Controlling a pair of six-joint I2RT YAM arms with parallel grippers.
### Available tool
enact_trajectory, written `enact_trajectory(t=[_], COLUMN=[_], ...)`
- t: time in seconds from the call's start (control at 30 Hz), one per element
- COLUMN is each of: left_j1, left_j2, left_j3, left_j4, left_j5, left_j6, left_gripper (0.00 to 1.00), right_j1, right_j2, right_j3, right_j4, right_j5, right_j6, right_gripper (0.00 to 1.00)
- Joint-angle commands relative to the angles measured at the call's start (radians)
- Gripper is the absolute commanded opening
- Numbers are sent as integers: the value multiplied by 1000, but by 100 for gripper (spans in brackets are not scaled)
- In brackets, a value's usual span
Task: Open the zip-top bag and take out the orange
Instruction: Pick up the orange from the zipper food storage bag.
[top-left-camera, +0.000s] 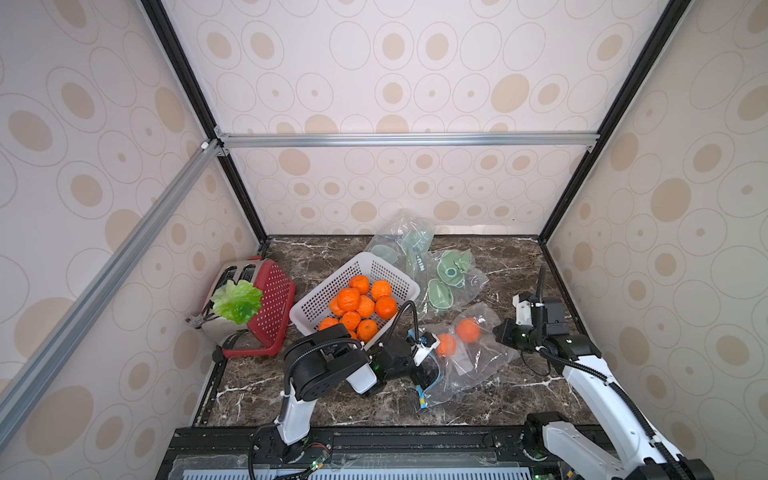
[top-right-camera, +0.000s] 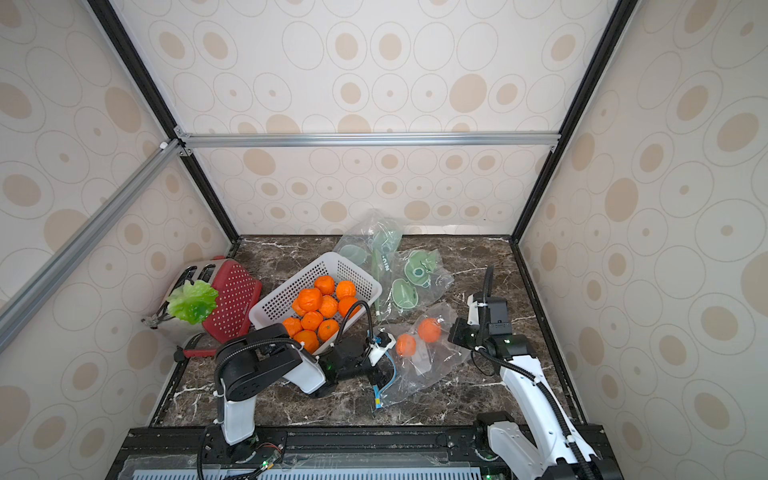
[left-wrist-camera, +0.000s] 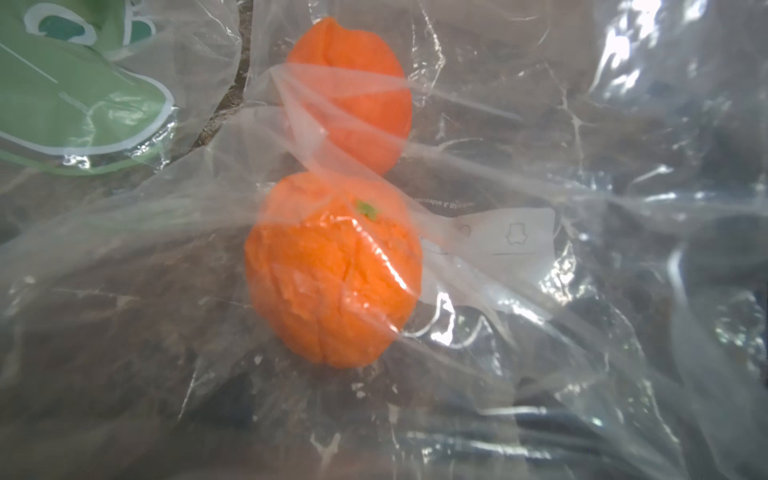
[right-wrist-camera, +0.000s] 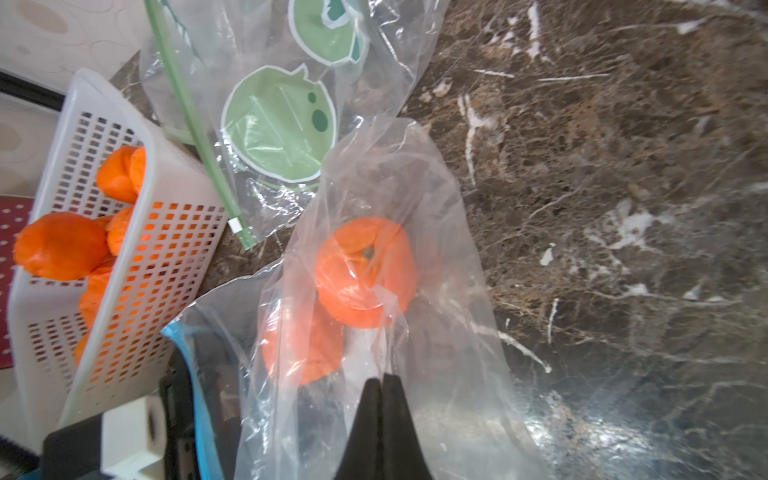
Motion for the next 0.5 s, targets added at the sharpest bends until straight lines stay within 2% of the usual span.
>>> enact_trajectory(t=[0.0,0.2,0.47], left_j1=[-17,-37,-62], left_j2=[54,135,225], left_j3=[10,18,134], left_j4=[85,282,335], left_j5=[-66,-104,-194], left_j6=[37,59,73], left_gripper=[99,99,98], right_j1=[-5,-4,-6], right_j2=[-34,-69,-59], right_j3=[39,-2,-33], right_j4=[-43,-23,-30], right_j5=[-94,-109,-97], right_j6=[9,28,10], right_gripper=[0,0,0])
